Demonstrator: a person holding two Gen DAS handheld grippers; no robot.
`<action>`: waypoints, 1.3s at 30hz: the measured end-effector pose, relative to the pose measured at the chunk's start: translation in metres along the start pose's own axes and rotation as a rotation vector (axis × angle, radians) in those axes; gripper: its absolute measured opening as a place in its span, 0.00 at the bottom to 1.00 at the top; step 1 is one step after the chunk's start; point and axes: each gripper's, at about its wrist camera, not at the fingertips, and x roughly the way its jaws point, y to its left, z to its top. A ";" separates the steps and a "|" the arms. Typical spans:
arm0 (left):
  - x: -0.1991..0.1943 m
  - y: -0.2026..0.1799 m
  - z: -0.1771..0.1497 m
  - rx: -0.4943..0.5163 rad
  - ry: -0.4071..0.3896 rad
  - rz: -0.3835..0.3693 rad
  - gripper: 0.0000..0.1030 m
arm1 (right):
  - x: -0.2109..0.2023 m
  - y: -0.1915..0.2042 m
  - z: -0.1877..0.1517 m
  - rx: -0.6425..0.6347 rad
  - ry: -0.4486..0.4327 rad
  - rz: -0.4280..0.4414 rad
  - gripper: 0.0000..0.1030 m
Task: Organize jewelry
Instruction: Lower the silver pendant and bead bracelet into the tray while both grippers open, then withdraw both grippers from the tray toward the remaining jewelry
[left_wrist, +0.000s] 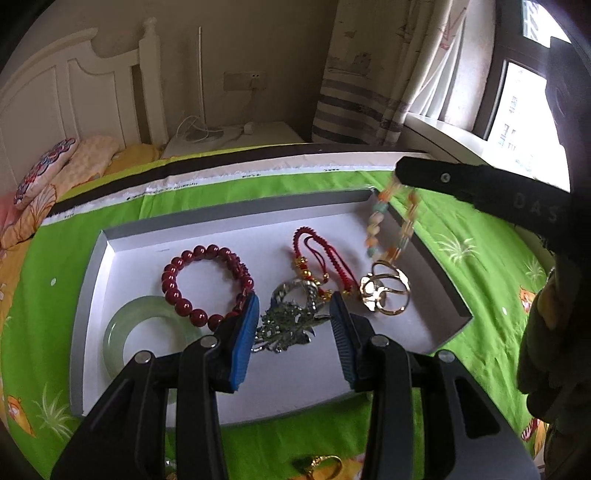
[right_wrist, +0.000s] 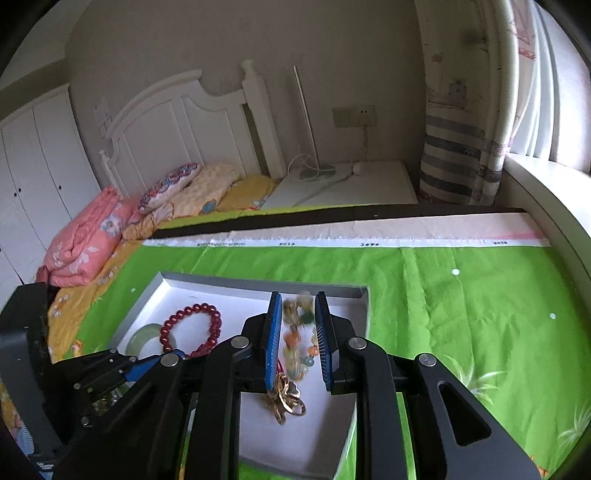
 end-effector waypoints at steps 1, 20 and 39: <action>0.000 0.001 -0.001 -0.006 -0.004 0.005 0.45 | 0.002 0.000 0.000 0.001 0.004 -0.002 0.22; -0.112 0.105 -0.079 -0.240 -0.162 0.274 0.97 | -0.089 -0.013 -0.109 0.115 -0.018 0.074 0.63; -0.125 0.173 -0.136 -0.473 -0.159 0.080 0.97 | -0.077 0.032 -0.129 -0.035 0.060 -0.006 0.67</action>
